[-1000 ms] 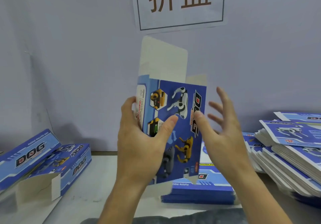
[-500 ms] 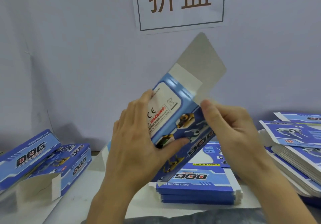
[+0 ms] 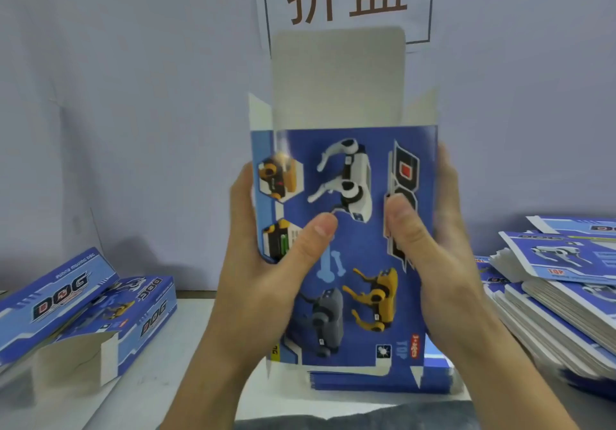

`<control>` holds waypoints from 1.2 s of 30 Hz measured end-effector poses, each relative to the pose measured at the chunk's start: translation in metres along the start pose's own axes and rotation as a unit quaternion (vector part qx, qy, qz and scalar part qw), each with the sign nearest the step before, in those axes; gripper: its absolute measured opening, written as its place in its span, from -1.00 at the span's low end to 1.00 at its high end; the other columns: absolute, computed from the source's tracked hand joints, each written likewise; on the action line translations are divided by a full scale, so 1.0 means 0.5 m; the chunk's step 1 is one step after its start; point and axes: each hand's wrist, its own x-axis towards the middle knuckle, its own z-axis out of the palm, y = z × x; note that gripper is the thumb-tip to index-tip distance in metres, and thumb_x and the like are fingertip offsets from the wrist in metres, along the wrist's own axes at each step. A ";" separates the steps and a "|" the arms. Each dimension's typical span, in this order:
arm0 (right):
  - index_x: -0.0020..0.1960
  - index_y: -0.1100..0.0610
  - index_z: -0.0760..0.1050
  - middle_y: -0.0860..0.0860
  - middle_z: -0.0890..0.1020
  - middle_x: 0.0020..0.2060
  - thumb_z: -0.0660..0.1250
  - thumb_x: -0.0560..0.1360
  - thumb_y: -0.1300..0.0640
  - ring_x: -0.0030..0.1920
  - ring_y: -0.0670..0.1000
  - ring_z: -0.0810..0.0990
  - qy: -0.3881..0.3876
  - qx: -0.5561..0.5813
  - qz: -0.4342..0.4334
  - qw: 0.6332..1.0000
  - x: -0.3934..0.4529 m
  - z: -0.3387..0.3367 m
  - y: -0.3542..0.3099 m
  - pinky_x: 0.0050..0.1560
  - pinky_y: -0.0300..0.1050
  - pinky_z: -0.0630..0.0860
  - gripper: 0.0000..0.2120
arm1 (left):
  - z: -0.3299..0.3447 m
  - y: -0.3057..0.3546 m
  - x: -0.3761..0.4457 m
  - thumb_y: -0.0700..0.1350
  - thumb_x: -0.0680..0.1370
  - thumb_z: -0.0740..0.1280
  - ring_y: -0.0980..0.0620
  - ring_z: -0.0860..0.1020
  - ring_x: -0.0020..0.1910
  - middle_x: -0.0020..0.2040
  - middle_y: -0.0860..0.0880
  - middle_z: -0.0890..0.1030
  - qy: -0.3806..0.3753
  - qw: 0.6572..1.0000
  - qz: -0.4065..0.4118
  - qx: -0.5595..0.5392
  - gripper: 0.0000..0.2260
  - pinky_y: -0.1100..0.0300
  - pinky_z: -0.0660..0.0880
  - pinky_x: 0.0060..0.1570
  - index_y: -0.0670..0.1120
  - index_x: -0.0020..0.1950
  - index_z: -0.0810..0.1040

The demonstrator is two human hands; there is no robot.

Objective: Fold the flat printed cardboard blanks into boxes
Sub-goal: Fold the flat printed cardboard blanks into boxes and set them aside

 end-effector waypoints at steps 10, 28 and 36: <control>0.50 -0.25 0.21 -0.24 0.65 0.14 0.37 0.51 0.03 0.15 -0.14 0.65 -0.093 -0.007 0.036 0.995 -0.014 0.024 0.005 0.00 -0.31 0.60 -0.36 | -0.001 -0.002 0.009 0.09 0.48 0.46 0.05 0.72 -0.07 0.01 0.10 0.70 0.111 0.992 0.017 -0.051 -0.37 0.22 0.64 -0.24 0.04 0.49 0.29; 0.10 -0.26 0.50 0.22 0.51 -0.25 0.21 0.48 0.09 -0.29 0.25 0.52 -0.045 0.044 0.107 0.992 -0.003 0.020 0.003 -0.29 0.12 0.56 -0.70 | -0.004 0.000 -0.002 0.13 0.49 0.43 -0.05 0.72 -0.21 -0.20 -0.04 0.66 0.030 0.998 -0.047 -0.026 -0.78 0.12 0.63 -0.37 0.13 0.04 0.48; -0.15 0.03 0.50 0.35 0.39 -0.33 0.16 0.46 -0.05 -0.39 0.32 0.44 0.016 -0.023 0.133 0.991 -0.001 0.044 0.000 -0.43 0.08 0.36 -0.79 | 0.005 0.005 0.010 0.01 0.51 0.25 -0.49 0.39 -0.37 -0.21 -0.45 0.43 0.131 0.988 -0.075 0.025 -0.79 -0.20 0.41 -0.48 -0.08 -0.26 0.48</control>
